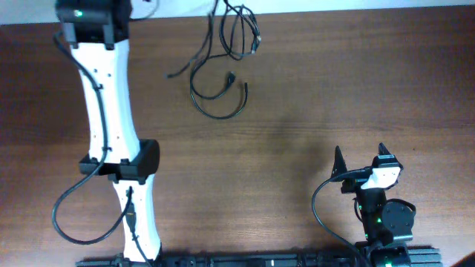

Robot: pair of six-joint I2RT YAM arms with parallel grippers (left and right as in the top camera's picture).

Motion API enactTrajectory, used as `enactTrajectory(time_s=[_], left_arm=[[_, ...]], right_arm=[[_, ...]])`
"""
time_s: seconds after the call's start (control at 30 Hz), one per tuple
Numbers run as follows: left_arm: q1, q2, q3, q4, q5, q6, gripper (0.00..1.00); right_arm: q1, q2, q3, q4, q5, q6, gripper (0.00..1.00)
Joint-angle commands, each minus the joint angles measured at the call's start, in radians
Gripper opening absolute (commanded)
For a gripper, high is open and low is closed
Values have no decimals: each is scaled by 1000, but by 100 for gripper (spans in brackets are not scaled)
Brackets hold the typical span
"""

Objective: Untangle cables
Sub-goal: 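Grasp a cable strand with the left gripper and pull it upward, then drag the held cable to the upper-left table area and release it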

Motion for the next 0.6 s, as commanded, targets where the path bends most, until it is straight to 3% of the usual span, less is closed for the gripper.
enactTrajectory(time_s=[0.0,0.03,0.13,0.23,0.3,0.33,0.43,0.57], left_arm=[[-93,-29,12,-13,-121,125,0],[-101,-36,14,67,-127,112,0],[-85,-72,14,467,-128,-154,0],[-62,-90,14,755,-128,-353,0],[-55,-94,14,753,-123,-380,0],[-54,-94,13,662,-126,-352,0],[-54,-93,-10,404,-153,-119,0],[-54,-90,-17,245,-419,84,0]], right_arm=[[4,-6,-7,-5,9,4,98],[4,-6,-7,-5,9,4,98],[4,-6,-7,-5,9,4,97],[4,-6,-7,-5,9,4,97],[4,-6,-7,-5,9,4,97],[4,-6,-7,-5,9,4,98],[4,-6,-7,-5,9,4,97],[4,-6,-7,-5,9,4,97]])
